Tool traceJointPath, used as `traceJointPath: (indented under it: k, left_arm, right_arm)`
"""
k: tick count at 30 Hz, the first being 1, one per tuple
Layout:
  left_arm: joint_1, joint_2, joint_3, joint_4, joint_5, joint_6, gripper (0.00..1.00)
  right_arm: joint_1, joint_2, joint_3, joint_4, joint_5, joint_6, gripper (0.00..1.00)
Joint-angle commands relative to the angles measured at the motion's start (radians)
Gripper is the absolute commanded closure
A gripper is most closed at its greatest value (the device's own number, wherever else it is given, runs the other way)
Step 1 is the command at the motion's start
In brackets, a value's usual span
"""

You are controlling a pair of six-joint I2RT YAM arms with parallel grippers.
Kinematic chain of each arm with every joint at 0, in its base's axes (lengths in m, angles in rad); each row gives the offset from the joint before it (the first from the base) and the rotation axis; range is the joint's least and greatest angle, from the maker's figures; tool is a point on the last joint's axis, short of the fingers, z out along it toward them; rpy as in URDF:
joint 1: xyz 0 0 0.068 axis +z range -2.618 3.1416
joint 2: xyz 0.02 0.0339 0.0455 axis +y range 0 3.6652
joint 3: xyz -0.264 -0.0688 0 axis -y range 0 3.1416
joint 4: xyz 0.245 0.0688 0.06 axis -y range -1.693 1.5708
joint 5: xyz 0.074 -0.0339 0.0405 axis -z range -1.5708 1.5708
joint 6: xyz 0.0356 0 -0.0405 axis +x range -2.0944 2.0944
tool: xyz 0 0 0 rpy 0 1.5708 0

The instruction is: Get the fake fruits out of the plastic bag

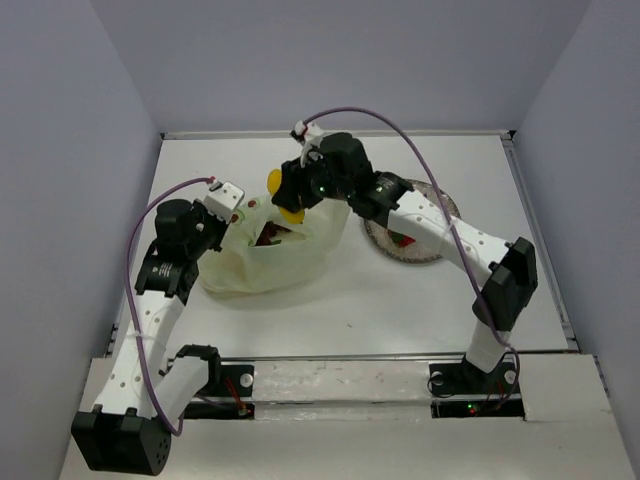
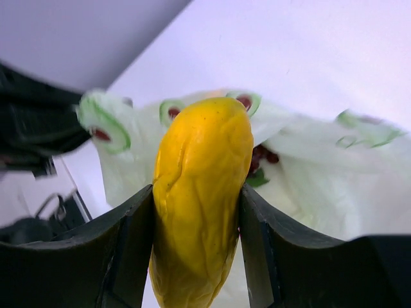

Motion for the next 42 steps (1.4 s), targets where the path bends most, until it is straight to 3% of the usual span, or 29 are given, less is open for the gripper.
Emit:
traceJointPath:
  k: [1,4,8,12,22,25,26,28,29,32,34,35,37,38,39,42]
  left_arm:
    - [-0.006,-0.025,0.035,0.0,-0.001,-0.013,0.94]
    - [-0.008,-0.043,0.04,-0.008,0.0,-0.013,0.94]
    - [-0.008,-0.071,0.026,-0.008,0.005,-0.018,0.94]
    - [-0.008,-0.098,0.003,-0.006,0.029,-0.012,0.94]
    - [-0.012,-0.105,0.023,-0.017,0.068,0.013,0.94]
    - [-0.014,-0.115,0.022,-0.04,0.092,0.039,0.94]
    - [-0.014,-0.123,0.02,-0.064,0.126,0.054,0.93]
    - [-0.014,-0.152,0.017,-0.095,0.17,0.126,0.89]
    - [-0.014,-0.166,0.011,-0.121,0.21,0.151,0.84]
    - [-0.014,-0.226,-0.007,-0.152,0.252,0.217,0.73]
    - [-0.014,-0.256,-0.01,-0.164,0.276,0.241,0.59]
    - [-0.014,-0.266,-0.009,-0.179,0.285,0.246,0.47]
    - [-0.014,-0.282,0.006,-0.204,0.305,0.252,0.32]
    - [-0.014,-0.287,0.015,-0.218,0.31,0.254,0.11]
    - [-0.014,-0.292,0.025,-0.23,0.313,0.261,0.01]
    - [-0.014,-0.336,0.074,-0.276,0.312,0.275,0.01]
  right_arm:
    - [-0.137,-0.042,0.181,0.171,0.029,0.109,0.93]
    - [-0.273,-0.122,0.172,0.101,0.092,0.172,0.95]
    - [-0.537,-0.237,-0.087,-0.153,0.424,0.149,0.97]
    - [-0.733,-0.244,-0.311,-0.191,0.42,0.146,0.99]
    - [-0.788,-0.103,-0.495,-0.016,0.343,0.114,0.98]
    - [-0.788,-0.044,-0.495,-0.016,0.351,0.118,0.86]
    - [-0.788,-0.036,-0.495,-0.015,0.343,0.12,0.71]
    - [-0.788,-0.03,-0.498,-0.015,0.316,0.114,0.54]
    - [-0.788,-0.033,-0.498,-0.016,0.267,0.106,0.42]
    - [-0.788,-0.062,-0.503,-0.021,0.196,0.074,0.26]
    - [-0.788,-0.098,-0.503,-0.031,0.191,0.057,0.2]
    - [-0.788,-0.11,-0.501,-0.036,0.194,0.051,0.16]
    - [-0.788,-0.134,-0.488,-0.056,0.201,0.034,0.14]
    - [-0.788,-0.141,-0.478,-0.065,0.21,0.028,0.13]
    - [-0.788,-0.147,-0.471,-0.074,0.214,0.023,0.12]
    - [-0.788,-0.171,-0.432,-0.108,0.219,-0.013,0.12]
